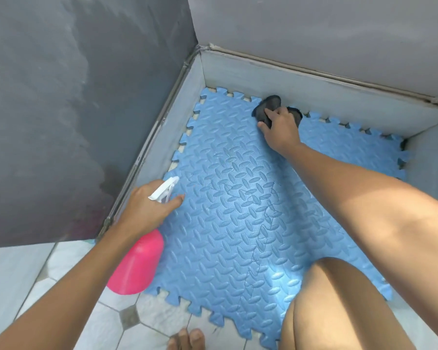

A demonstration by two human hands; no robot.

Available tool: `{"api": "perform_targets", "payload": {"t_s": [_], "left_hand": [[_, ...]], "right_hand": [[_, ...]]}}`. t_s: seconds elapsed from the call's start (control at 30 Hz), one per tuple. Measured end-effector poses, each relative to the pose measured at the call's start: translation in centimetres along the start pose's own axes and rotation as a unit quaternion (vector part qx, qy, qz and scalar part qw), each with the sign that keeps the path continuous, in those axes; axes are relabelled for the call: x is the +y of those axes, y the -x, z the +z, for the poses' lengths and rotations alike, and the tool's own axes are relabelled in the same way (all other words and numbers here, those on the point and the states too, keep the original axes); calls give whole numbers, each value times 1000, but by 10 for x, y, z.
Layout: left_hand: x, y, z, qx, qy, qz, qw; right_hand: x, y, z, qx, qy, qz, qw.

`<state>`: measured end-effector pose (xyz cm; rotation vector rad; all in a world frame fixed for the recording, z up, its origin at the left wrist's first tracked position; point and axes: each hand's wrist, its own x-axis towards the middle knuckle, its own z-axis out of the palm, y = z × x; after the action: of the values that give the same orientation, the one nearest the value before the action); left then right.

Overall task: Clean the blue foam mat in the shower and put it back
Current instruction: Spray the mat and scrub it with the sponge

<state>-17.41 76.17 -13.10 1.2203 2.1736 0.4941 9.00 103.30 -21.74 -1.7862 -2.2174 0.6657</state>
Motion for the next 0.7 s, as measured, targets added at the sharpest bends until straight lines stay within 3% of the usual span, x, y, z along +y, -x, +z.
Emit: {"api": "perform_targets", "payload": {"t_s": [0.17,0.3,0.37,0.43,0.5,0.53,0.6,0.7], "left_hand": [[-6,12,-7,37,49,24,998],[-10,21,-11,82,40,44,995],[-12,22,-14,97,32,59,993],[-14,21,-14,105,19,63,992],[-14,21,-15,103,17,58,993],[-14,21,-14,97,20,57,993],[-15,20,-16,71,27,51,996],[-22,20,-21,-30,15,31,999]], "right_hand": [[-29,5,18,6,8,-40,999],[-69,67,44,-59,15,-194,979],[-80,118,61,-122,-4,-334,935],[-80,167,67,-206,14,-459,864],[-71,190,60,-264,37,-523,809],[-66,187,55,-266,41,-532,803],[-57,160,47,-228,39,-498,836],[-49,88,33,-125,46,-327,936]]}}
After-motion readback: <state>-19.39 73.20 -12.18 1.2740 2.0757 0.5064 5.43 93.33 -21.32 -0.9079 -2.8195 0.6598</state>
